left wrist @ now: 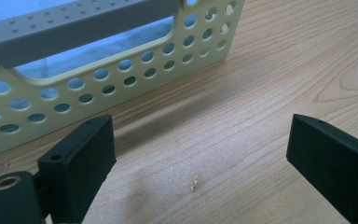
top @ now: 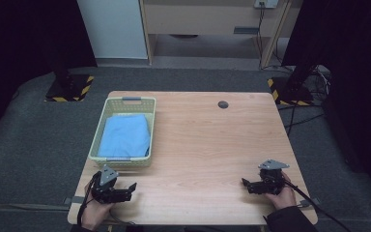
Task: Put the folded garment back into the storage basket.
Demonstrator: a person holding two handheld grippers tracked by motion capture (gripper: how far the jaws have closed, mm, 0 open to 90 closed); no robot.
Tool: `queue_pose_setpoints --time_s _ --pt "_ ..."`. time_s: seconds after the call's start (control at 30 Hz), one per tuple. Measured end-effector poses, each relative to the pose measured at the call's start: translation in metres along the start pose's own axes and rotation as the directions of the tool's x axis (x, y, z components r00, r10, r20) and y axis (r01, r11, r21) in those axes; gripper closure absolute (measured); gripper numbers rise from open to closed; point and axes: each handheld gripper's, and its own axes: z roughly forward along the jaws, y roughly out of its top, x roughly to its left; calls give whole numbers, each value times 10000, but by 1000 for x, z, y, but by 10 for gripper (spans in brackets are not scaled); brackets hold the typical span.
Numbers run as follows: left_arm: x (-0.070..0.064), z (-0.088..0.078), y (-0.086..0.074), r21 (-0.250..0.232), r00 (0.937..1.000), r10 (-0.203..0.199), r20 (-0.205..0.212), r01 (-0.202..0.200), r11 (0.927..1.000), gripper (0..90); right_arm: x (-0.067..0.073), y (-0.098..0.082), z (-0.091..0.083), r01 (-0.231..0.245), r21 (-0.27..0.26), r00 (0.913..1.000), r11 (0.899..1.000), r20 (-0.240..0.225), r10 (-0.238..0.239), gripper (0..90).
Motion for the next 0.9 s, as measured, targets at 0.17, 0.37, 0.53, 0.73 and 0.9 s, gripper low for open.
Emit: queue_pose_setpoints --time_s 0.17,0.37,0.53,0.73,0.9 --pt "2 -1 -2 -26 9999 -86 -53 86 10000 76 0 0 0 -1 1 10000 10000 0 1 2" --pt "4 -2 -3 -28 9999 -127 -101 127 9999 76 0 0 0 3 -1 10000 10000 -2 -3 2" --pt "6 -3 -4 -43 9998 -174 -139 174 9998 76 0 0 0 2 0 10000 10000 -3 -2 2" --pt "8 -4 -5 -50 9995 -237 -185 237 9997 76 0 0 0 4 0 10000 10000 -3 -4 2" --pt "9 -5 -6 -38 9994 -254 -217 253 9997 76 0 0 0 5 0 10000 10000 -4 -5 2"
